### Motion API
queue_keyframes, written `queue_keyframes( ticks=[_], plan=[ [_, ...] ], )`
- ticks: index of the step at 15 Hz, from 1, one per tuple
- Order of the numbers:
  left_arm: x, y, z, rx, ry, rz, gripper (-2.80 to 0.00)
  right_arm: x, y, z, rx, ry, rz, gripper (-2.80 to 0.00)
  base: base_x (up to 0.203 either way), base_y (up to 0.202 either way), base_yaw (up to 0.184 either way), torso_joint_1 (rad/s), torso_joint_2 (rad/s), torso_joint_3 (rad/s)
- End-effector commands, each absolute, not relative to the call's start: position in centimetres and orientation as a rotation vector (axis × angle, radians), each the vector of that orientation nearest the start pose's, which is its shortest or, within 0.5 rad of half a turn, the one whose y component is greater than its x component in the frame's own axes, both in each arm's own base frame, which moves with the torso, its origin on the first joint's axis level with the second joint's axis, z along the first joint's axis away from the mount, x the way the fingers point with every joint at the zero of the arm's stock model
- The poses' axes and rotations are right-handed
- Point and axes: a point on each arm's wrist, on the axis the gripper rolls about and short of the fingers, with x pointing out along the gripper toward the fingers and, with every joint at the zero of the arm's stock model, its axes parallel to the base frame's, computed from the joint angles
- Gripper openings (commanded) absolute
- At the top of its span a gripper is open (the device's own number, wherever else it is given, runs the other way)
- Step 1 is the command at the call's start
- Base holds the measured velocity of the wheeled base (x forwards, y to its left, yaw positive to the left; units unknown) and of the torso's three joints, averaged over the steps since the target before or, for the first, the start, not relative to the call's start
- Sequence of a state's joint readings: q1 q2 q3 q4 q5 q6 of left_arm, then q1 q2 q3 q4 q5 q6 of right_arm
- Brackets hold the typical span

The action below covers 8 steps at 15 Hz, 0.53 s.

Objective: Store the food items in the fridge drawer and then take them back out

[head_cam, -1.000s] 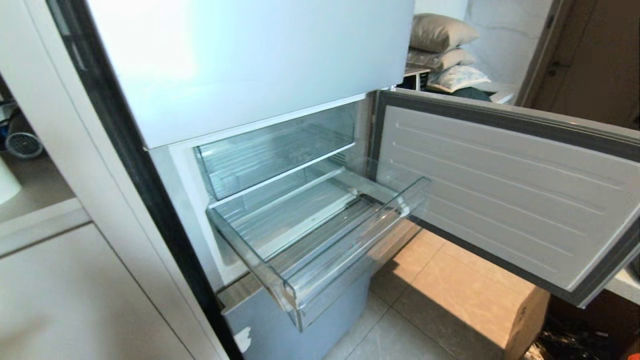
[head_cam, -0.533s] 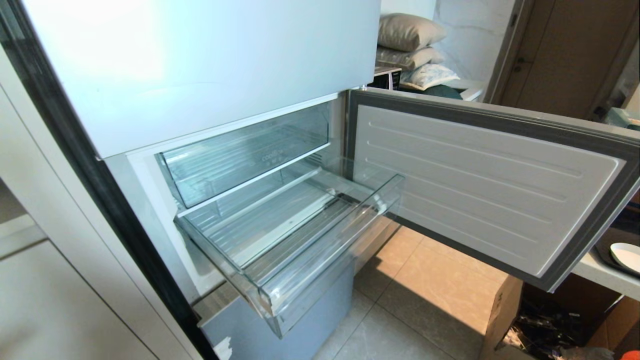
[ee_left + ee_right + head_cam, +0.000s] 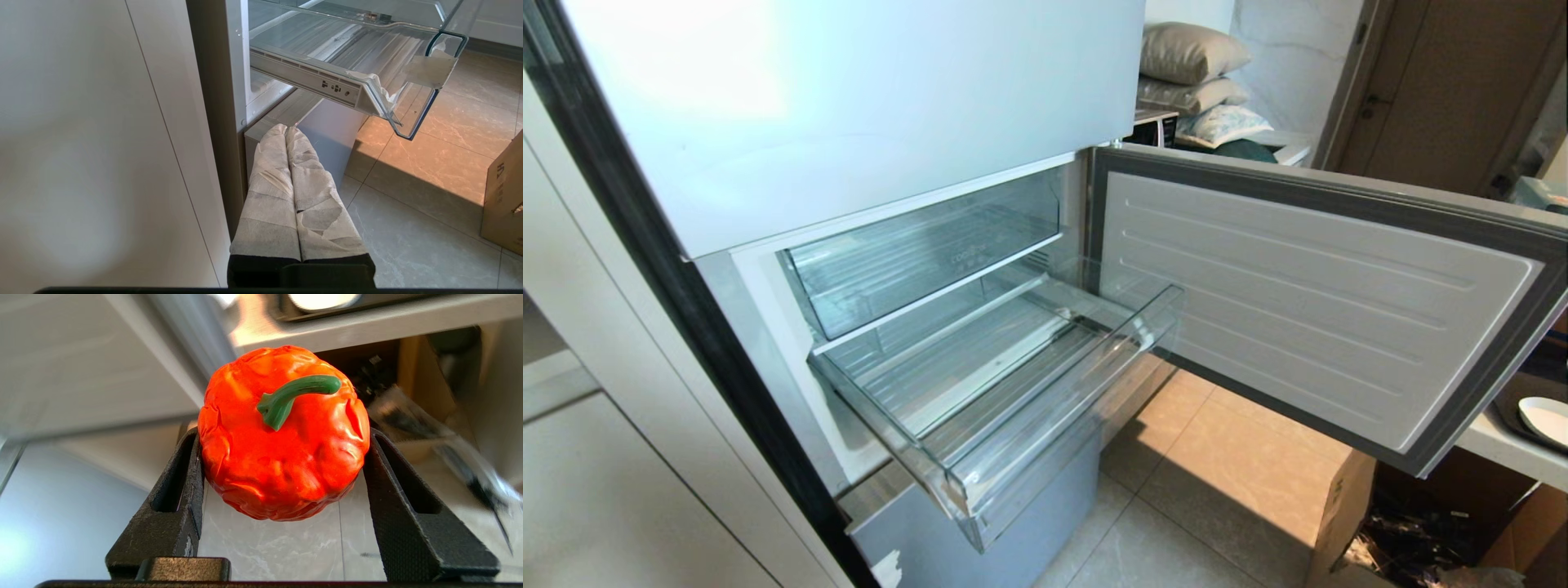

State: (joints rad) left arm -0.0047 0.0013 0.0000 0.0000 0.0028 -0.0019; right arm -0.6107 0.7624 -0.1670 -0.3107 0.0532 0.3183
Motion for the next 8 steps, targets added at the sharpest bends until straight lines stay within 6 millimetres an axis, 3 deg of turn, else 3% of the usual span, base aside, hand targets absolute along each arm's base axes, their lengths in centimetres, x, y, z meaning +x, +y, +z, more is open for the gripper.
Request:
queue_keyframes(
  ticks=[1,8],
  plan=[
    [-2.3,0.0,7.6,-0.003,0.002,-0.002,-2.80,8.3,-7.7,13.5,0.508,0.313,-0.715,-2.80,0.000,0.000,0.000,0.000,0.00,0.000],
    [-2.3,0.0,7.6,-0.002,0.002,-0.002,-2.80,14.2,-17.7,12.6,0.540,0.329,-0.775,-2.80,0.000,0.000,0.000,0.000,0.00,0.000]
  ],
)
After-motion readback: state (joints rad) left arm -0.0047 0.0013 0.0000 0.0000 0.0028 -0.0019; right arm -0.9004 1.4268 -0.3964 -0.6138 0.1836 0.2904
